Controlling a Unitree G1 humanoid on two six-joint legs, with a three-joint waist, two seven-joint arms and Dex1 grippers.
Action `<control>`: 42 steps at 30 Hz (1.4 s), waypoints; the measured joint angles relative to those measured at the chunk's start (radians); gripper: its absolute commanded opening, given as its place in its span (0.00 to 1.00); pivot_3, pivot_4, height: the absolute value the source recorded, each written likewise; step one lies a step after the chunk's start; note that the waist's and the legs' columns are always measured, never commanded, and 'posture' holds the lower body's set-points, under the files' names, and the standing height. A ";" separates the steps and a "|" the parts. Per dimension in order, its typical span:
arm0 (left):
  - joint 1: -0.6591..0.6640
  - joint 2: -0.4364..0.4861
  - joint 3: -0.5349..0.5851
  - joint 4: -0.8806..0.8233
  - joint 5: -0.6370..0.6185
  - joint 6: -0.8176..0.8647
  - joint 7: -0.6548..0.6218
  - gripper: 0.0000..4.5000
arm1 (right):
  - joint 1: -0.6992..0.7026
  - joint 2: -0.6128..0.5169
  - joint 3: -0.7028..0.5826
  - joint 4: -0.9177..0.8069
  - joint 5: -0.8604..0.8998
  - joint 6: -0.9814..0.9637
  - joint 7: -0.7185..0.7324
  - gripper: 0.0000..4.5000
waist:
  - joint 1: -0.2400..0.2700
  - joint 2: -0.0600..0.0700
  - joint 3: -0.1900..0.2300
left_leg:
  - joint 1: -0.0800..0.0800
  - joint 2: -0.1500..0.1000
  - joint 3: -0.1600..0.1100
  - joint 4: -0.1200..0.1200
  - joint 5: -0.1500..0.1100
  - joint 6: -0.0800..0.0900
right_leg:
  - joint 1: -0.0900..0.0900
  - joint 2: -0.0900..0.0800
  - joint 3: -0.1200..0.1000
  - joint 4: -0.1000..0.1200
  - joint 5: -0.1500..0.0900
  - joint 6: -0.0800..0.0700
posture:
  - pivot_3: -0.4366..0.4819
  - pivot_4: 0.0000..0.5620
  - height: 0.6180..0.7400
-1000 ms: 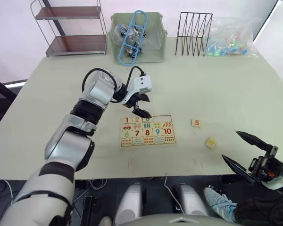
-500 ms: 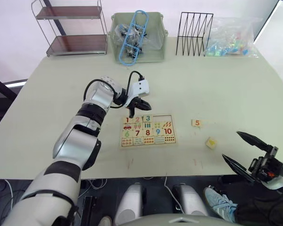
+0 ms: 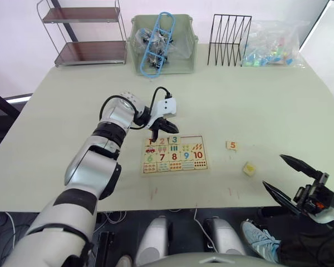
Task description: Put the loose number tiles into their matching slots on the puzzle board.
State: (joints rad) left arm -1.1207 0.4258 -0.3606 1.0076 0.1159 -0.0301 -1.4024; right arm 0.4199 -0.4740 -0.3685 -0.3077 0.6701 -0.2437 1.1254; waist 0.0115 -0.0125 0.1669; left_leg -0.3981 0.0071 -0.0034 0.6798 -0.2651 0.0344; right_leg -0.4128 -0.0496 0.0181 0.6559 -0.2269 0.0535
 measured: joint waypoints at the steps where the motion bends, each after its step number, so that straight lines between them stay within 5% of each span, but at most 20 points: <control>1: 0.000 0.000 0.000 0.003 0.000 -0.001 -0.002 0.02 | -0.001 0.000 0.000 0.000 0.000 0.000 -0.001 1.00 | 0.000 0.000 0.000 | 0.000 0.000 0.000 0.000 0.000 0.000 | 0.000 0.000 0.000 0.000 0.000 0.000 | 0.48 0.27 1.00; 42: -0.002 -0.006 0.000 0.061 0.039 -0.112 -0.019 0.02 | 0.010 0.000 0.003 -0.028 -0.001 0.000 -0.015 1.00 | 0.000 0.000 0.000 | 0.000 0.000 0.000 0.000 0.000 0.000 | 0.000 0.000 0.000 0.000 0.000 0.000 | 0.48 0.27 1.00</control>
State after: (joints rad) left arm -1.1224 0.4203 -0.3601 1.0688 0.1548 -0.1425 -1.4216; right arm 0.4294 -0.4738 -0.3656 -0.3359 0.6695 -0.2437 1.1100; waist 0.0116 -0.0126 0.1669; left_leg -0.3982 0.0071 -0.0035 0.6802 -0.2651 0.0345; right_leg -0.4128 -0.0496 0.0179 0.6563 -0.2269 0.0535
